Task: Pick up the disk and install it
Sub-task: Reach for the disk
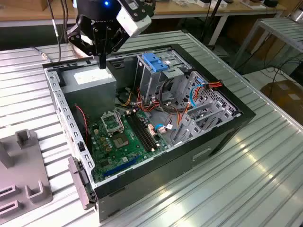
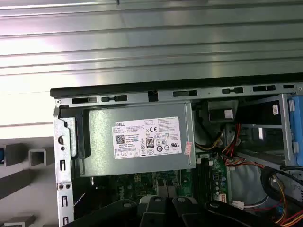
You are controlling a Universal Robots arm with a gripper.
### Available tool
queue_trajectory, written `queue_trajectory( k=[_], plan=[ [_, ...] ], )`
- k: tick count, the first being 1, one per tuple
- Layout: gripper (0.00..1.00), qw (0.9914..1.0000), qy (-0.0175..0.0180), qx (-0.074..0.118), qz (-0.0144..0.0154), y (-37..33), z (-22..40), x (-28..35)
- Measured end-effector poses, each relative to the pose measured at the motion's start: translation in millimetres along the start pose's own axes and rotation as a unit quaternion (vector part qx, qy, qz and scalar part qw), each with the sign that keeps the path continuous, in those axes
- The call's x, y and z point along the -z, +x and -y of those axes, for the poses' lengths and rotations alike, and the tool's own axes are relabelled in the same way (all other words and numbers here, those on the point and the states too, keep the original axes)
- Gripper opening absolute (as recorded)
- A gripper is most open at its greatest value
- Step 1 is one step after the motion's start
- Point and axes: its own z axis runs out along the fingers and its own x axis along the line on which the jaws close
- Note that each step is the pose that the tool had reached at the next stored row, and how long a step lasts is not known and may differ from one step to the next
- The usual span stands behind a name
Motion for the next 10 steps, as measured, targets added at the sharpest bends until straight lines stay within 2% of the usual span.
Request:
queue_trajectory(
  k=[3, 10],
  plan=[
    [0.10, 1.00000, 0.0000, 0.000, 0.0000, 4.5, 0.3, 0.1],
    [0.10, 1.00000, 0.0000, 0.000, 0.0000, 7.4, 0.6, 0.2]
  ],
)
